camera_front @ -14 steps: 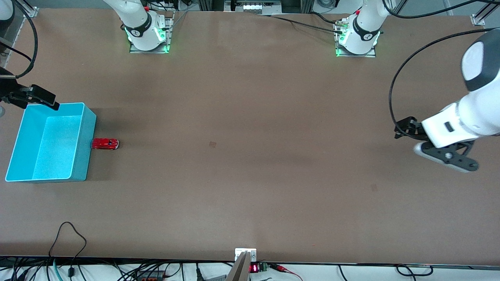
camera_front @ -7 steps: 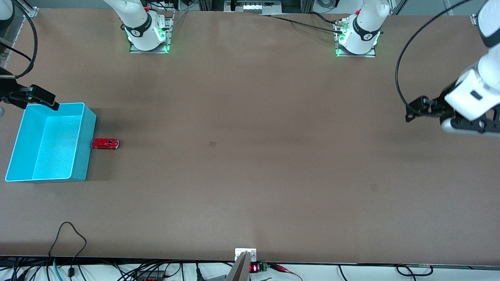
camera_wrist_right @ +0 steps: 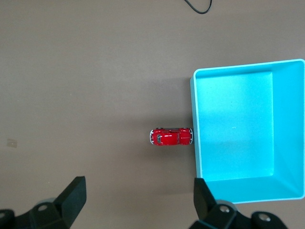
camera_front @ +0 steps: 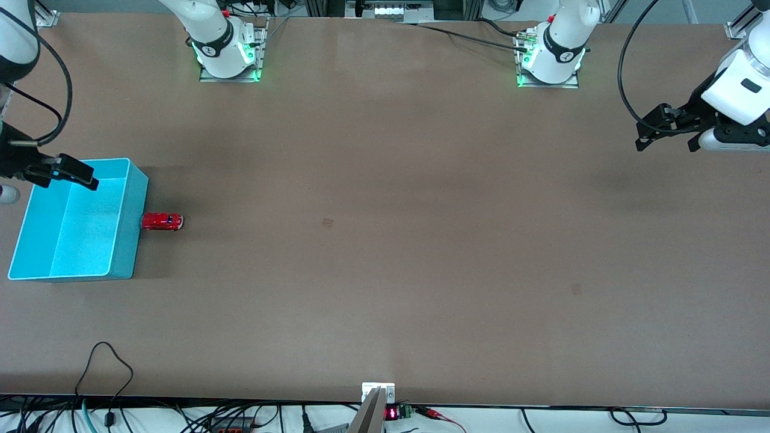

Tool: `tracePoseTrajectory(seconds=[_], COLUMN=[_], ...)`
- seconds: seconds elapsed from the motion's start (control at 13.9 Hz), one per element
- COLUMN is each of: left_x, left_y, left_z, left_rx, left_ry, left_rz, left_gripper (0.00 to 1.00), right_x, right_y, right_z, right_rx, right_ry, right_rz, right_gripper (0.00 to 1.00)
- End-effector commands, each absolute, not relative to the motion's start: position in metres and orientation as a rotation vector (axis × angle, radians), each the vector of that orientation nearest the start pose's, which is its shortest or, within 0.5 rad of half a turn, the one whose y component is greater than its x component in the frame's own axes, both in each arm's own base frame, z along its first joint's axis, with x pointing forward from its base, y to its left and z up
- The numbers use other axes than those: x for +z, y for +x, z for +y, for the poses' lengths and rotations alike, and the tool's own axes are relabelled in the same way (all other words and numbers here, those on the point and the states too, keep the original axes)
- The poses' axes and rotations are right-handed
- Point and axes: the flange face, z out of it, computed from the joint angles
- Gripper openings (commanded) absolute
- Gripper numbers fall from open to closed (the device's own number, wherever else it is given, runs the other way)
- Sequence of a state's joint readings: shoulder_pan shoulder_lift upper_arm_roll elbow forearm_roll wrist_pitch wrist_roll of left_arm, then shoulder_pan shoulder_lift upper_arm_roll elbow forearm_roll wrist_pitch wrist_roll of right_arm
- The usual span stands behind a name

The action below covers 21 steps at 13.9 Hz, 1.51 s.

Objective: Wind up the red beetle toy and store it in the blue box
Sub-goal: 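Return the left gripper to rest while the right gripper reaches the car, then lower the right gripper over the red car and grasp it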

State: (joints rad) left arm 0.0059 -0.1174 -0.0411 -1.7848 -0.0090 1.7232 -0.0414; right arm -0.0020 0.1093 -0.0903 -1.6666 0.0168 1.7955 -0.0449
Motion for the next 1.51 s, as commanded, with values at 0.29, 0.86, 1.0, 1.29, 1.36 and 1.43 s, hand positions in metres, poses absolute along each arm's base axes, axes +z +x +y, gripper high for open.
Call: tracePoseTrajectory(seconds=[0.29,0.86,1.0,1.29,1.36,1.43], left_x=[0.605,0.608,0.608,0.607,0.608,0.607], left_y=[0.552,0.554,0.554,0.554,0.554,0.554], left_z=[-0.02,-0.025,-0.025,-0.026,-0.025,-0.025], left_rx=[-0.064,-0.072,-0.072,-0.069,-0.069,-0.069], left_ry=[-3.163,-3.156,-3.156,-3.156,-3.156,-3.157], left_rz=[-0.027,-0.019,-0.021,-0.019,-0.021,-0.021], left_gripper=[1.0,1.0,1.0,1.0,1.0,1.0], right_x=[0.487,0.407,0.39,0.35,0.331,0.319], right_y=[0.618,0.649,0.657,0.661,0.657,0.653], right_z=[-0.028,-0.01,-0.005,-0.019,-0.024,-0.035], right_rx=[0.082,0.108,0.083,0.119,0.13,0.117], right_ry=[-3.13,-3.047,-3.043,-2.917,-2.866,-2.825], right_rz=[-0.036,-0.731,-0.776,-1.114,-1.228,-1.323], right_gripper=[1.0,1.0,1.0,1.0,1.0,1.0])
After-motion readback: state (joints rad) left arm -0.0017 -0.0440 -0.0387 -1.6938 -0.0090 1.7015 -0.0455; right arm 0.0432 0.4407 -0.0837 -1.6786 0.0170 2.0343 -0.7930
